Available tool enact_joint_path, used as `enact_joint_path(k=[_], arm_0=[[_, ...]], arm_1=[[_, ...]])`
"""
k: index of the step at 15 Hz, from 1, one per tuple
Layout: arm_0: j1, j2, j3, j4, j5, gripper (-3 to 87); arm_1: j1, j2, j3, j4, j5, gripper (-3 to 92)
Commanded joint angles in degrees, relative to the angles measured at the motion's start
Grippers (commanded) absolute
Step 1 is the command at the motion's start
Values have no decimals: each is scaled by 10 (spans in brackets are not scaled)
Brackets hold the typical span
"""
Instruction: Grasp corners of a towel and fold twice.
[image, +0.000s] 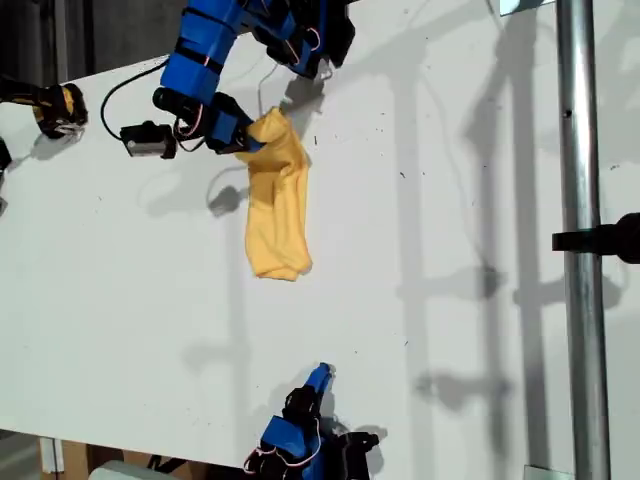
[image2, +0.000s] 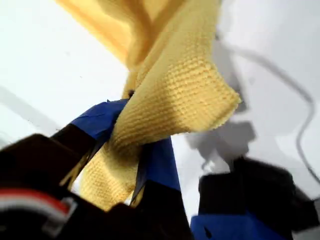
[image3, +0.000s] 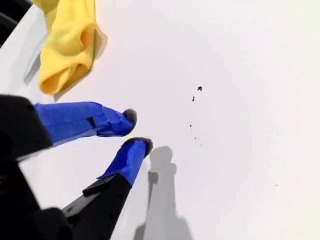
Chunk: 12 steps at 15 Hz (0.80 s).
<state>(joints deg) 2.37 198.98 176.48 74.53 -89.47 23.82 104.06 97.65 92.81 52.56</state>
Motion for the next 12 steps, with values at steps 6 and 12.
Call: enact_joint_path(k=[6, 12], arm_0=[[8, 4, -2, 1, -9, 83], [9, 4, -3, 1, -16, 84]], arm_1=[[-58, -277, -279, -183, -31, -1], [-78, -422, -304, -329, -17, -1]])
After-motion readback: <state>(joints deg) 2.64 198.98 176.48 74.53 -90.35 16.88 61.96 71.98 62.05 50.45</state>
